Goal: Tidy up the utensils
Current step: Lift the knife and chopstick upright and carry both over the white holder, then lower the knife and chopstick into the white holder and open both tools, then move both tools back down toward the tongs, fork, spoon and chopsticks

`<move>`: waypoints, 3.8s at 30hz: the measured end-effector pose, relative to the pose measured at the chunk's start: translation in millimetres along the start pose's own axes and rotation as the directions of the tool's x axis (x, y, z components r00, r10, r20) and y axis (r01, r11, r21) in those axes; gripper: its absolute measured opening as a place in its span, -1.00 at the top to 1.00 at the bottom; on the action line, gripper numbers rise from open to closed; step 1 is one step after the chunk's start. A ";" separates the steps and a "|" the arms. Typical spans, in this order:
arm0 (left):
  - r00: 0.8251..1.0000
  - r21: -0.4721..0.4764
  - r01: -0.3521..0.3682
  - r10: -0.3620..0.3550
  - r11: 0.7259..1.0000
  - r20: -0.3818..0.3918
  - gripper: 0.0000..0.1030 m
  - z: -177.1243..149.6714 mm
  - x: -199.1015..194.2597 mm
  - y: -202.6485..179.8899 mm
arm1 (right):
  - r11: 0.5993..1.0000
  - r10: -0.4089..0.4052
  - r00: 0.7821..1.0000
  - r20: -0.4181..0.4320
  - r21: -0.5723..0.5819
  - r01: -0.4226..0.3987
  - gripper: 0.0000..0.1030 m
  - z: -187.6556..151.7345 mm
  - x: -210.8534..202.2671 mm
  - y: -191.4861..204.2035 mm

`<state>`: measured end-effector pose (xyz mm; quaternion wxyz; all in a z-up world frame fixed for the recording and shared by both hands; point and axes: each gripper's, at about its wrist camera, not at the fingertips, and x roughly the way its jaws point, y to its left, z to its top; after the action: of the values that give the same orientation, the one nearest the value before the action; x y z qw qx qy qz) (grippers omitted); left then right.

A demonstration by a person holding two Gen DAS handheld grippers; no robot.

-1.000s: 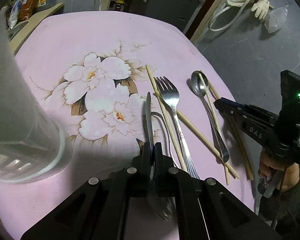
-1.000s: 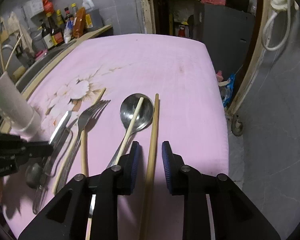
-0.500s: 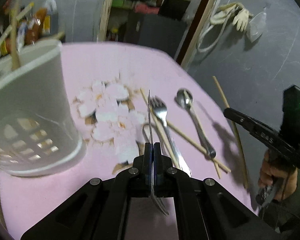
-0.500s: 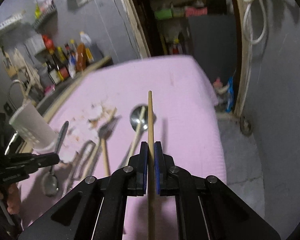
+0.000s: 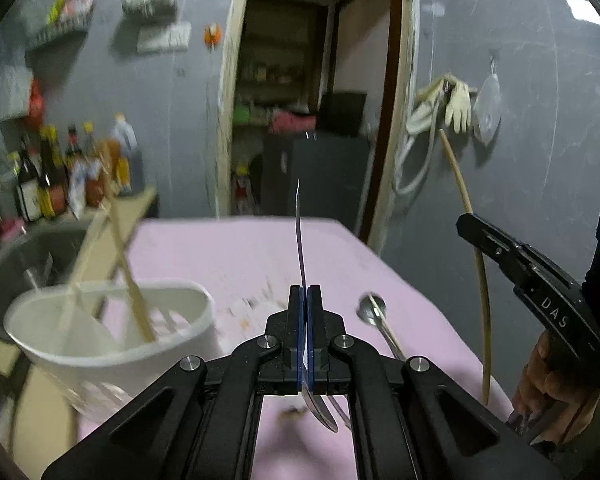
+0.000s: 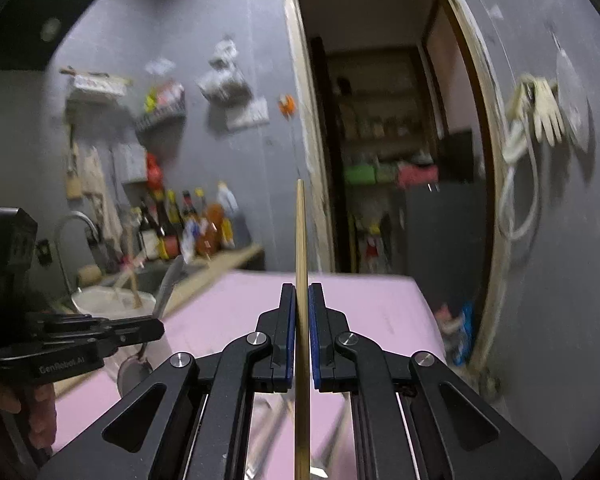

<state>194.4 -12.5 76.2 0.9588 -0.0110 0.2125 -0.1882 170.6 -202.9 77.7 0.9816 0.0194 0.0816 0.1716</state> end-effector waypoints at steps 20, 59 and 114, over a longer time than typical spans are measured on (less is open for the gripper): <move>0.923 -0.042 -0.331 0.333 0.943 0.193 1.00 19.1 -63.2 110.6 | 0.935 0.348 0.897 0.272 -0.028 -0.354 0.92 57.5 57.6 98.8; 0.948 -0.090 -0.314 0.307 0.945 -0.088 1.00 -33.6 0.9 161.0 | 0.921 0.382 0.922 -0.067 -0.050 -0.385 0.89 -6.2 128.7 117.3; 0.995 -0.076 -0.061 0.055 0.995 -0.089 -0.90 -41.8 33.2 -20.7 | 0.997 -0.072 0.989 -0.128 -0.049 0.067 -1.00 -25.7 16.3 -66.7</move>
<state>197.7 -41.5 26.8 0.9526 -0.0341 0.2613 -0.1521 203.7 -259.8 45.4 0.9798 -0.0165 0.1422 0.1399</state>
